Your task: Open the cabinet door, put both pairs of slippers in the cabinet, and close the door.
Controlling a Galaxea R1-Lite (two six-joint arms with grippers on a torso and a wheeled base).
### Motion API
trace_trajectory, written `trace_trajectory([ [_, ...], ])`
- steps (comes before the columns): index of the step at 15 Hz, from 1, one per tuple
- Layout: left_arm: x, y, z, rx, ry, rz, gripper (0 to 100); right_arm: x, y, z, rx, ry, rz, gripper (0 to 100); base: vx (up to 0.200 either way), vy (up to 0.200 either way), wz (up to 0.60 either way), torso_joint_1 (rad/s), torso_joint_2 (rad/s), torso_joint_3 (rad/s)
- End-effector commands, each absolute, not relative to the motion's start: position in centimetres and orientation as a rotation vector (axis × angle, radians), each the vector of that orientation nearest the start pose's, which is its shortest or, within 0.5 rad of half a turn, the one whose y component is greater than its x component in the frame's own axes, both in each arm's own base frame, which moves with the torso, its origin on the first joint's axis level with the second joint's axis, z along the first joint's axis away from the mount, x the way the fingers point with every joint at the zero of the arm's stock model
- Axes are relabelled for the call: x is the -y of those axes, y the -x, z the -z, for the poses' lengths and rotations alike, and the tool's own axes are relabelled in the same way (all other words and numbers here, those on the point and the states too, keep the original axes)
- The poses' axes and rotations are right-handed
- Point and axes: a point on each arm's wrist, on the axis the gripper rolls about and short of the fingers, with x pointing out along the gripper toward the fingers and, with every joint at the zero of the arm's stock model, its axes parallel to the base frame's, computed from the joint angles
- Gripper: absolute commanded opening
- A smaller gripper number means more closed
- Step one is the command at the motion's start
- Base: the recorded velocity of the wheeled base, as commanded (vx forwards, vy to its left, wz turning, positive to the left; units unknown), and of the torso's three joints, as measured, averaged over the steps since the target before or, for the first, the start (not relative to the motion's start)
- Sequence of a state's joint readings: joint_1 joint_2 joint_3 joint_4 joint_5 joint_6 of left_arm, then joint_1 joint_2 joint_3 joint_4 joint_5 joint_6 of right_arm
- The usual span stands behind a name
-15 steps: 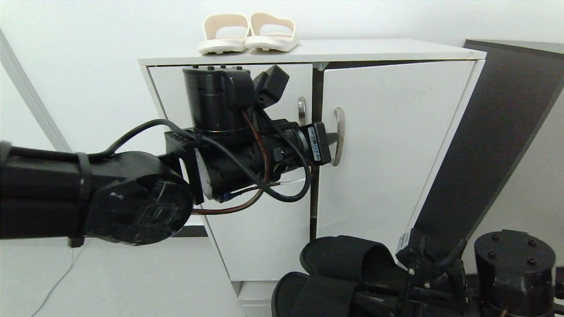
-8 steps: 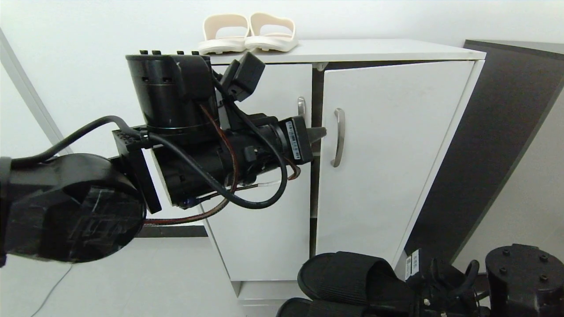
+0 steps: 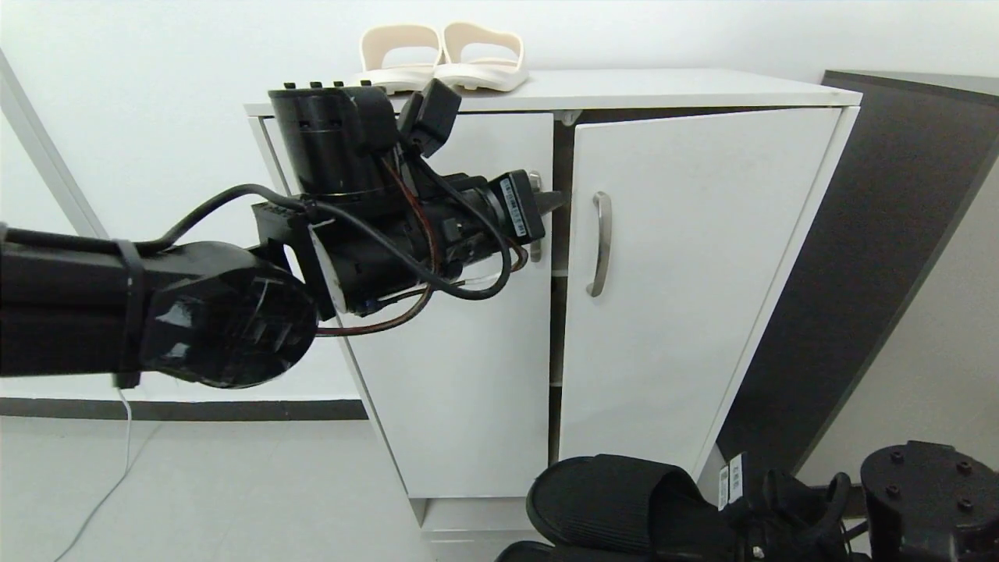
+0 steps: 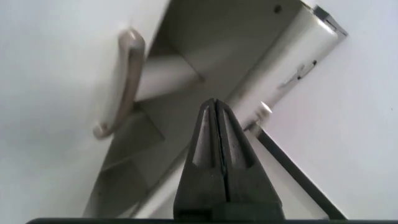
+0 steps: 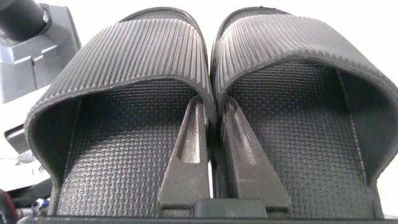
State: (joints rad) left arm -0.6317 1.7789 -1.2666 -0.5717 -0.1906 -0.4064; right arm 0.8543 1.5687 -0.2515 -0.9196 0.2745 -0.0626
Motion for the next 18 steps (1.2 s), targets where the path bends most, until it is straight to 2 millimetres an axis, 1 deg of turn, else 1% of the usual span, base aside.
trace_trajectory([
  [1, 22.3, -30.2, -26.9, -0.125, 0.397, 0.813, 0, -16.2, -13.1, -10.9, -0.371, 0.185, -1.137, 0, 0.000, 0.000, 0.00, 0.000, 0.00, 0.000],
  [4, 23.1, -31.4, -26.8, -0.114, 0.398, 0.816, 0, -16.2, -13.1, -10.7, -0.376, 0.191, -1.147, 0, 0.000, 0.000, 0.00, 0.000, 0.00, 0.000],
  [9, 23.4, -31.7, -26.7, -0.080, 0.407, 0.824, 0, -16.3, -13.1, -10.6, -0.384, 0.194, -1.148, 0, 0.000, 0.000, 0.00, 0.000, 0.00, 0.000],
  [10, 23.5, -31.7, -26.7, -0.082, 0.407, 0.825, 0, -16.3, -13.0, -10.5, -0.385, 0.195, -1.154, 0, -0.200, 0.000, 0.00, 0.002, 0.00, 0.002],
  [13, 24.5, -30.3, -26.5, -0.066, 0.407, 0.874, 0, -16.3, -12.6, -10.3, -0.395, 0.201, -1.168, 0, -0.200, 0.000, 0.00, 0.009, 0.00, -0.001],
  [14, 25.6, -28.9, -26.3, -0.048, 0.415, 0.928, 0, -16.3, -12.3, -10.1, -0.402, 0.206, -1.180, 0, -0.200, 0.000, 0.00, 0.002, 0.00, 0.002],
  [16, 26.9, -26.8, -26.2, -0.061, 0.412, 0.988, 0, -16.4, -11.8, -10.1, -0.403, 0.211, -1.200, 0, -0.200, 0.000, 0.00, 0.000, 0.00, 0.007],
  [18, 27.4, -25.9, -26.6, -0.055, 0.415, 1.027, 0, -16.3, -11.7, -10.0, -0.403, 0.216, -1.203, 0, -0.200, 0.000, 0.00, 0.002, 0.00, 0.002],
])
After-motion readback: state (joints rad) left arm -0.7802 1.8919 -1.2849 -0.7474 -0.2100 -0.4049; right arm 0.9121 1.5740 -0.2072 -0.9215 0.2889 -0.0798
